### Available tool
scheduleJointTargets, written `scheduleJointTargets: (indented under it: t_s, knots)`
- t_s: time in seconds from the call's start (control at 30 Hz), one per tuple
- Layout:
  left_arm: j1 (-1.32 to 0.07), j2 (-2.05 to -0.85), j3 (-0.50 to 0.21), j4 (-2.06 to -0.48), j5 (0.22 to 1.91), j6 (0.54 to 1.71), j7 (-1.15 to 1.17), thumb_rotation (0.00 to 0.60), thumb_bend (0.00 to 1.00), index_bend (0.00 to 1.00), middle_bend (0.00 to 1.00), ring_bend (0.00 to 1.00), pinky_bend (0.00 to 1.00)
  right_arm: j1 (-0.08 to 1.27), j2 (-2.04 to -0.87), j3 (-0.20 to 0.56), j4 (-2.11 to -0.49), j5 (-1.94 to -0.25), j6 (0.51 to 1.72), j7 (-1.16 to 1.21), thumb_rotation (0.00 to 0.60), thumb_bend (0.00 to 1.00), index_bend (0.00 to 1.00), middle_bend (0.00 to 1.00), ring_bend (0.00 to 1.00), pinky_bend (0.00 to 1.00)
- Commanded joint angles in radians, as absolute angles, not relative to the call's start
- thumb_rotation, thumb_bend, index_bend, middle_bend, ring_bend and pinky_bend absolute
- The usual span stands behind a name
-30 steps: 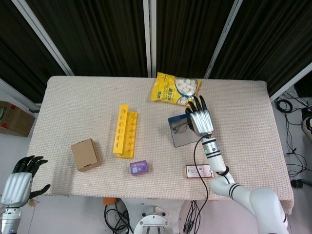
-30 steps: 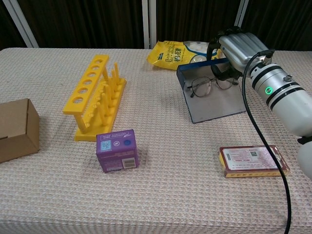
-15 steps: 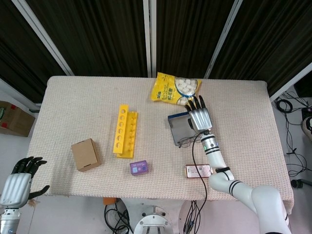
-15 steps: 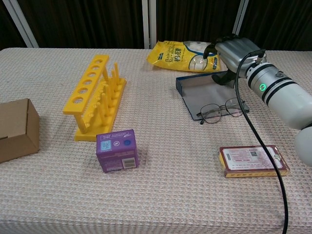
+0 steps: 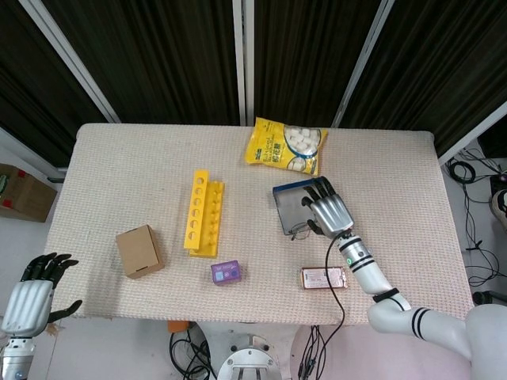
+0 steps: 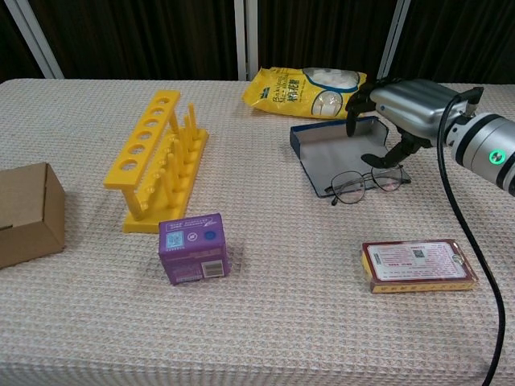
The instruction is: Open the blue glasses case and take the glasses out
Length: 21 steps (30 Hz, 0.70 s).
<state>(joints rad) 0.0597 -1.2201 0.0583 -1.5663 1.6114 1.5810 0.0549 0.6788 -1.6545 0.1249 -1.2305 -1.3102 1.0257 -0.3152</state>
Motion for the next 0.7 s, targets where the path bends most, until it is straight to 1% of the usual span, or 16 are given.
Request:
scheduleJointTargets:
  t_s: [0.03, 0.33, 0.7]
  knots:
    - [0.061, -1.22, 0.059, -1.567, 1.609, 1.581, 0.056, 0.6, 0.09, 0.27, 0.2, 0.12, 0.14, 0.666, -1.658, 0.103, -1.204, -1.314, 1.001, -0.32, 0.6, 0.32, 0.43, 0.22, 0.01, 0.0]
    - [0.065, -1.218, 0.061, -1.572, 1.607, 1.583, 0.062, 0.6, 0.09, 0.27, 0.2, 0.12, 0.14, 0.673, -1.698, 0.098, -1.115, -1.328, 0.972, -0.275, 0.6, 0.34, 0.47, 0.24, 0.02, 0.0]
    - [0.065, -1.218, 0.06, -1.574, 1.606, 1.582, 0.063, 0.6, 0.09, 0.27, 0.2, 0.12, 0.14, 0.678, -1.722, 0.094, -1.068, -1.363, 0.973, -0.22, 0.6, 0.36, 0.53, 0.28, 0.02, 0.0]
